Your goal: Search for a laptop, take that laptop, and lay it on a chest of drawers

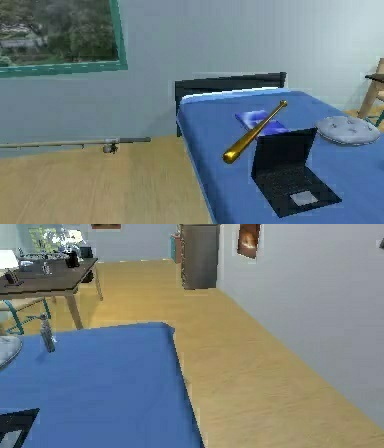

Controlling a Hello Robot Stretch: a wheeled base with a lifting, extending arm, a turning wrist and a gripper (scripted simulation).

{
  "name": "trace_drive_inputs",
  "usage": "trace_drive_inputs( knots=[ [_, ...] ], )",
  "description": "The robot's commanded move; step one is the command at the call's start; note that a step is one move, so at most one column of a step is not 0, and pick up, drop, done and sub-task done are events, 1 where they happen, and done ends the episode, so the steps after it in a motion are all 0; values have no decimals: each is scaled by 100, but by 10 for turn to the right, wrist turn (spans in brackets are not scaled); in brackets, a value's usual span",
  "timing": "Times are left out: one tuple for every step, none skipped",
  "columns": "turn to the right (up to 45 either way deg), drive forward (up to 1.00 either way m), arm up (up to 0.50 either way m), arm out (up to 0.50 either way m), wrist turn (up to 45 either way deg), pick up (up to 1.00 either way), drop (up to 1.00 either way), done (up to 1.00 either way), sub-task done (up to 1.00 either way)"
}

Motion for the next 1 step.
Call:
trace_drive_inputs(
  knots=[
    [-450,0,0,0,0,0,0,0,0]
  ],
)
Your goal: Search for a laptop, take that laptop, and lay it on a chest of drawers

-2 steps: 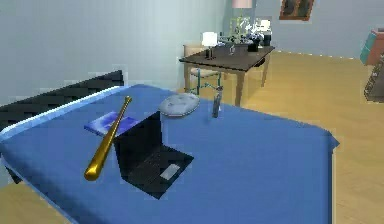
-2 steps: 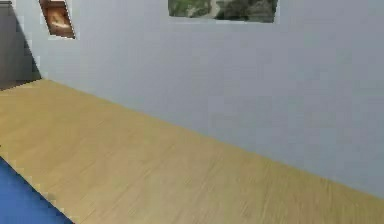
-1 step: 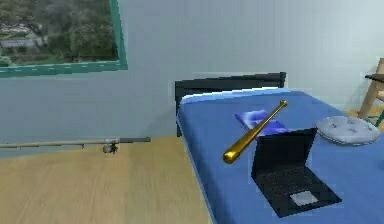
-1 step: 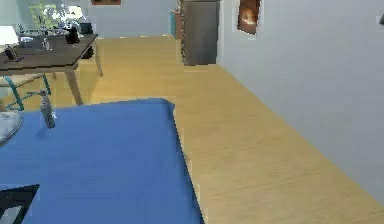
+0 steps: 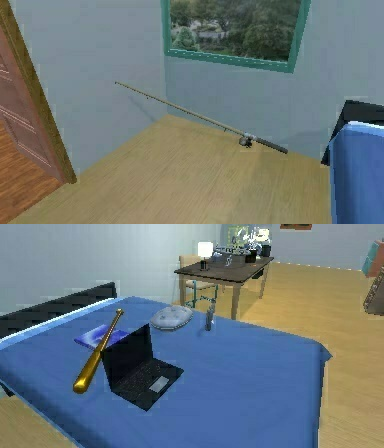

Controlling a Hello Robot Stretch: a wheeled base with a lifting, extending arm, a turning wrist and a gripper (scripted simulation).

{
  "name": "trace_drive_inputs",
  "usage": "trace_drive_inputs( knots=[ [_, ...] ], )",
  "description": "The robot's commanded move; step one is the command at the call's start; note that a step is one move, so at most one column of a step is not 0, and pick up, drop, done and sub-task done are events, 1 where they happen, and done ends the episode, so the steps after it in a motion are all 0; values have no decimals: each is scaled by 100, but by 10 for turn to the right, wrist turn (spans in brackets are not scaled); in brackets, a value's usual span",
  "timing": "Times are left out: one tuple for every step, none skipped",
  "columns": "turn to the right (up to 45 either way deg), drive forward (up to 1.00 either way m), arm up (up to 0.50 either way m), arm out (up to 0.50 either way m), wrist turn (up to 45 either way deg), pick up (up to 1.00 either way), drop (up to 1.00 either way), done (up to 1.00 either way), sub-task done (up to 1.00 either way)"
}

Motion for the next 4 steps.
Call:
trace_drive_inputs(
  knots=[
    [-90,0,0,0,0,0,0,0,0],
    [0,0,50,0,0,0,0,0,0],
    [0,0,18,0,0,0,0,0,0],
    [0,0,0,40,0,0,0,0,0]
  ],
)
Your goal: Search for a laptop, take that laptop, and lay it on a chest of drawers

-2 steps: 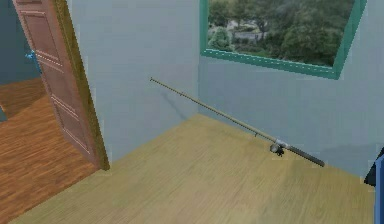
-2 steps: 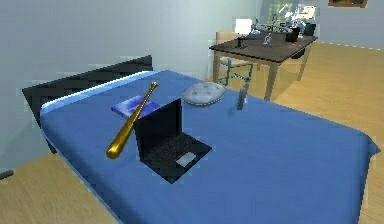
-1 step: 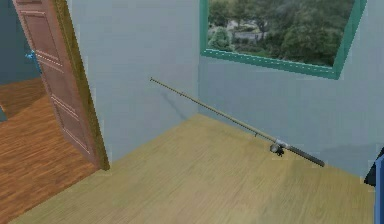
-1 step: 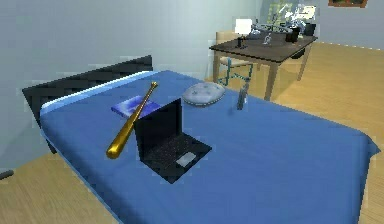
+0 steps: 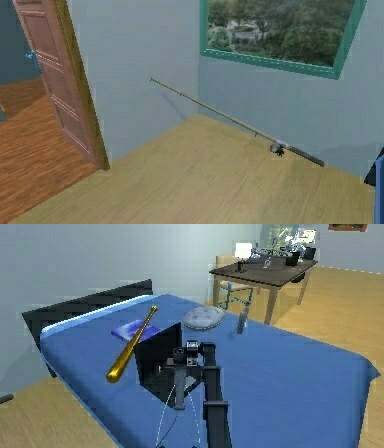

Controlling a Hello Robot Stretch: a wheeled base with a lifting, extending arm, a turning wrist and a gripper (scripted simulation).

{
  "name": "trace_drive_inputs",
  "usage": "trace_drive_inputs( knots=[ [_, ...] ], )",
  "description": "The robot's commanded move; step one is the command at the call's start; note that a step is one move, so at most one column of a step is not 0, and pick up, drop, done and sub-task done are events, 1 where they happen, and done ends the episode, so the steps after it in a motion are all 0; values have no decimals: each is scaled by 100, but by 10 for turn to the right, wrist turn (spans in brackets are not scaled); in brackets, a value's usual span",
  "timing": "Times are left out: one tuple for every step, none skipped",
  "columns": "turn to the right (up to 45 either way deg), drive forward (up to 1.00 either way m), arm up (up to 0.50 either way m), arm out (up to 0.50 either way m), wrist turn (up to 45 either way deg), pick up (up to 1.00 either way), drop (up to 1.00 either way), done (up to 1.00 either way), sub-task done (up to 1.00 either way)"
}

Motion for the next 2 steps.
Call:
trace_drive_inputs(
  knots=[
    [0,0,0,0,450,0,0,0,0],
    [0,0,0,0,450,0,0,0,0]
  ],
)
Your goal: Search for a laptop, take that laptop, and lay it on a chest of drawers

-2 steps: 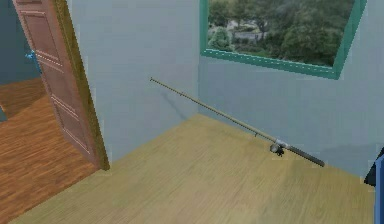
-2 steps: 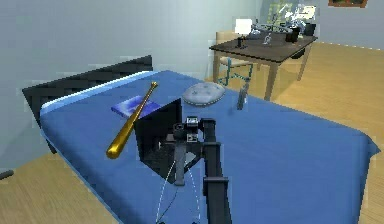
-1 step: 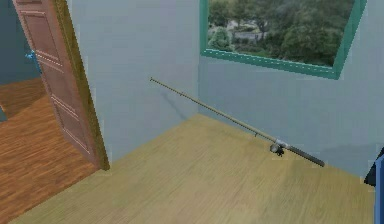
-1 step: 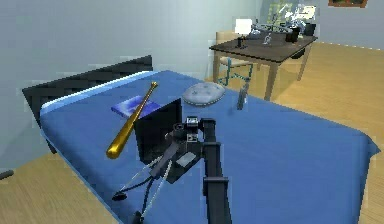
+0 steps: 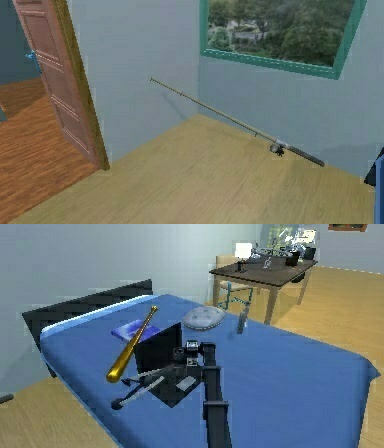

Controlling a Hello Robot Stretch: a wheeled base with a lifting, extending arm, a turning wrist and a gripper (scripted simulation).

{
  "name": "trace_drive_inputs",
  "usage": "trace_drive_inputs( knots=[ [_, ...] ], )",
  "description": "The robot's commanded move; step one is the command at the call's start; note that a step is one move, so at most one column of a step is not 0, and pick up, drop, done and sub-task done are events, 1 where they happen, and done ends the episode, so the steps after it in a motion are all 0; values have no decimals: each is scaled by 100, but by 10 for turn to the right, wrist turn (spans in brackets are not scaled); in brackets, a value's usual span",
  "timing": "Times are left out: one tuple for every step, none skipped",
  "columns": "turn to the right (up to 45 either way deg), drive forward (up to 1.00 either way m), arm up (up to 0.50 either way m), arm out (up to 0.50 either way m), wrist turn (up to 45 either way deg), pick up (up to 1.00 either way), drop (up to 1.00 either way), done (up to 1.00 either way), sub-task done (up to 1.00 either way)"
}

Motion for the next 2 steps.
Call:
trace_drive_inputs(
  knots=[
    [0,0,0,0,450,0,0,0,0],
    [0,0,0,0,240,0,0,0,0]
  ],
)
